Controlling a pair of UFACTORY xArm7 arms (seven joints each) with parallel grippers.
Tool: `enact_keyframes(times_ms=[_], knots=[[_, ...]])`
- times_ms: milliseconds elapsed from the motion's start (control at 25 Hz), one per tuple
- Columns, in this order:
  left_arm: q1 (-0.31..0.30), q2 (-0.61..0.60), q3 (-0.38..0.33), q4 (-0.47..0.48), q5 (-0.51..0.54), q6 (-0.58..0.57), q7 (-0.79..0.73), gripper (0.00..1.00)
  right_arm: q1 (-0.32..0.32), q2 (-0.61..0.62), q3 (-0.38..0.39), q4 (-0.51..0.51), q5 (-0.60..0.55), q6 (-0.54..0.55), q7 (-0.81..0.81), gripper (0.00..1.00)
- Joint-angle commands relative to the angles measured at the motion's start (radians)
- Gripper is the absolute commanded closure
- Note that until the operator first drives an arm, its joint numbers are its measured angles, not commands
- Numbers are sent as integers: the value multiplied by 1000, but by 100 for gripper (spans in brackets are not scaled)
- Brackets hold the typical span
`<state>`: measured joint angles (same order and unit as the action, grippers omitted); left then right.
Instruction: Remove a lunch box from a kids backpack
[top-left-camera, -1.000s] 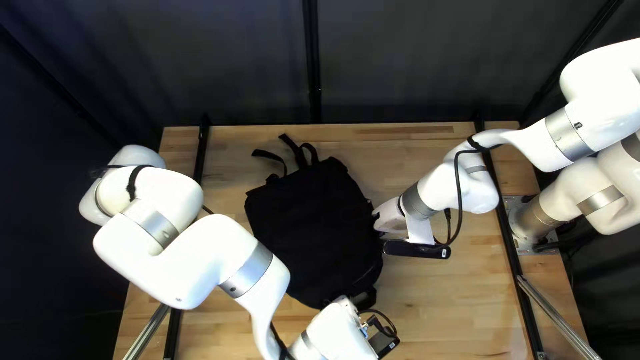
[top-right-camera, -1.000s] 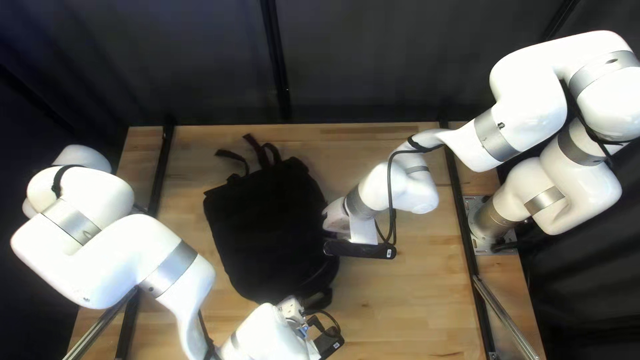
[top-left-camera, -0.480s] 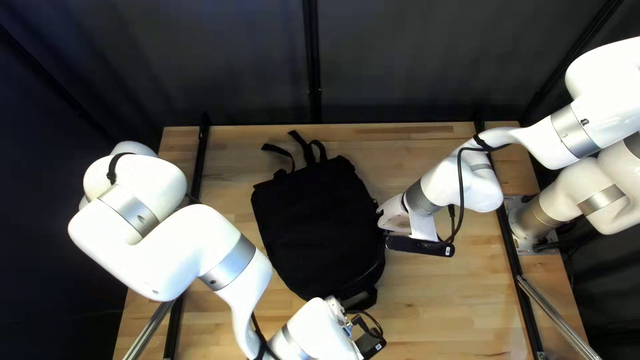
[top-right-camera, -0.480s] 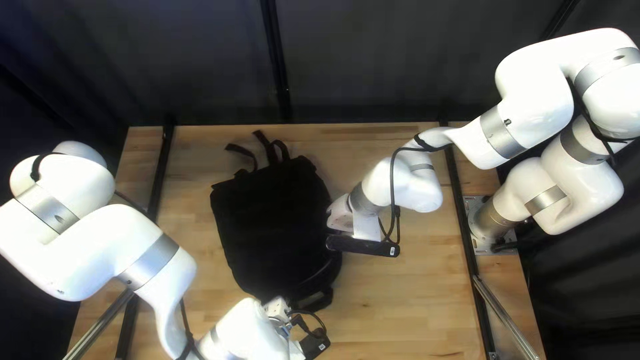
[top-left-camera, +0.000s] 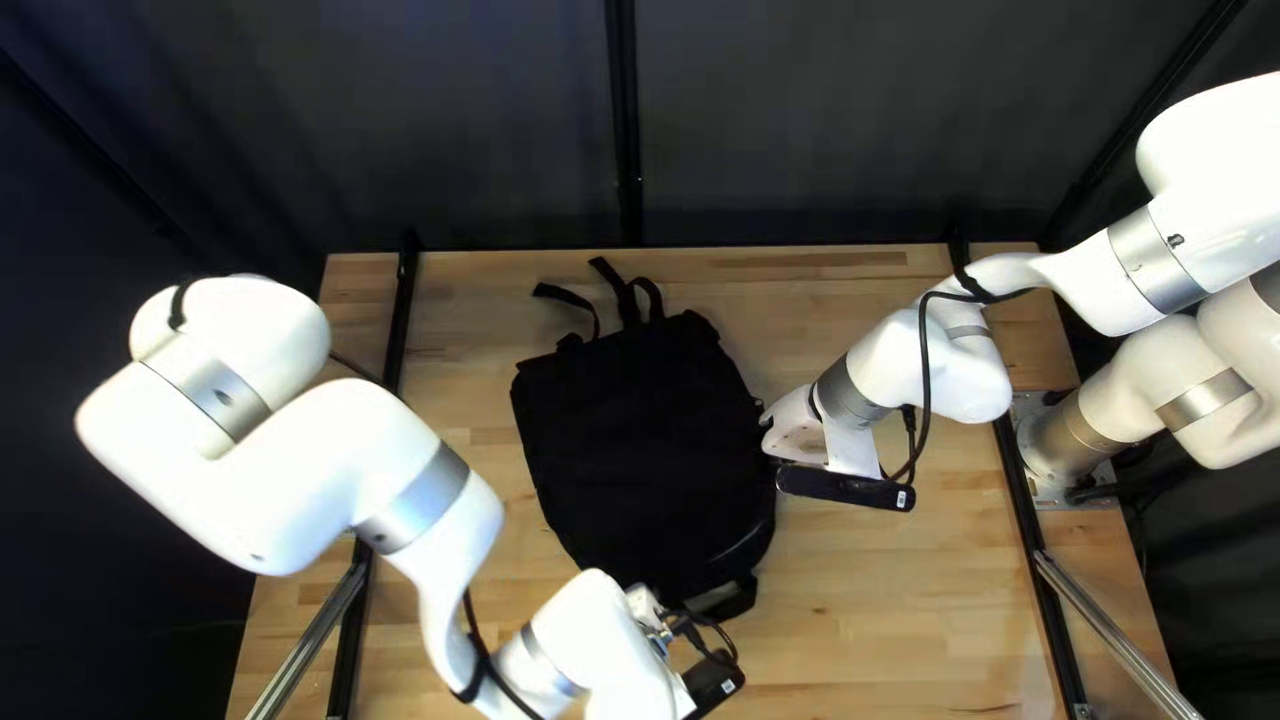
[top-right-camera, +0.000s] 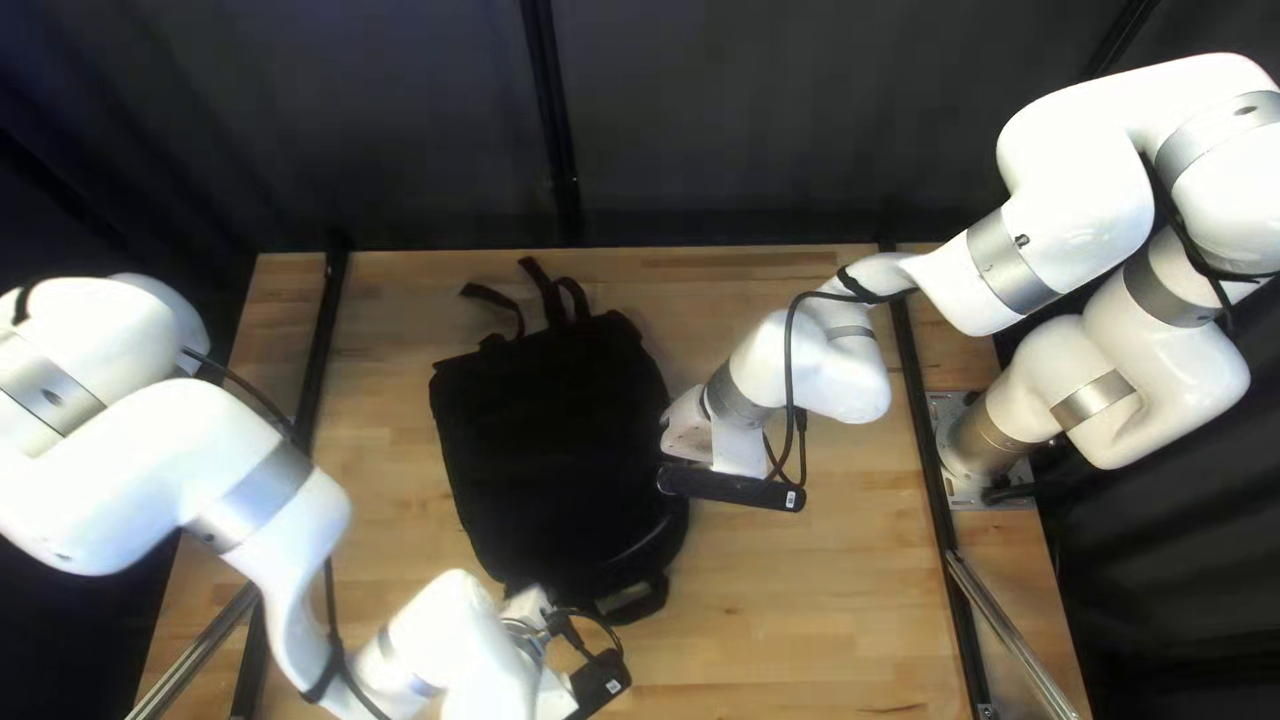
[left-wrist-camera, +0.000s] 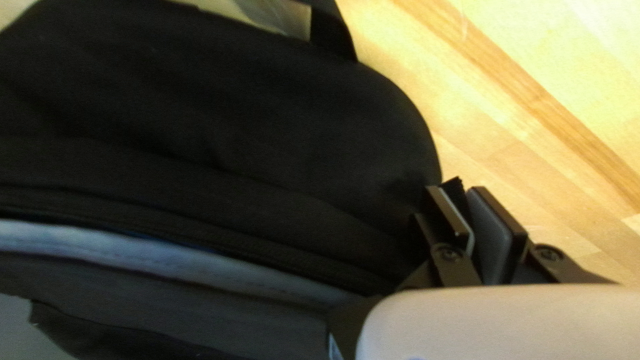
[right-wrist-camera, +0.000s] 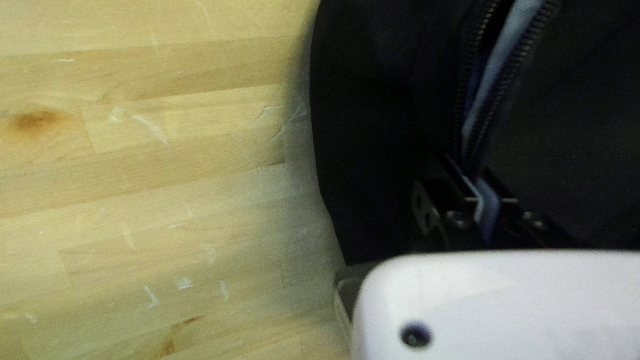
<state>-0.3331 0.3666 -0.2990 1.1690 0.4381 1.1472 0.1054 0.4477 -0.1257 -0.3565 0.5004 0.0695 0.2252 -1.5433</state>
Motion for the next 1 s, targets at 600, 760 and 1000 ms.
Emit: enact_keyframes(times_ms=[600, 760, 1000], knots=[[96, -245, -17, -321, -121, -307, 158, 100, 5, -16, -9, -26, 20, -5, -15, 100], [121, -291, -9, -398, -155, -396, 225, 100, 10, -13, -13, -31, 30, -15, -25, 100], [151, -353, 12, -503, -204, -509, 323, 100, 11, -20, -14, -39, 33, -17, -30, 100]])
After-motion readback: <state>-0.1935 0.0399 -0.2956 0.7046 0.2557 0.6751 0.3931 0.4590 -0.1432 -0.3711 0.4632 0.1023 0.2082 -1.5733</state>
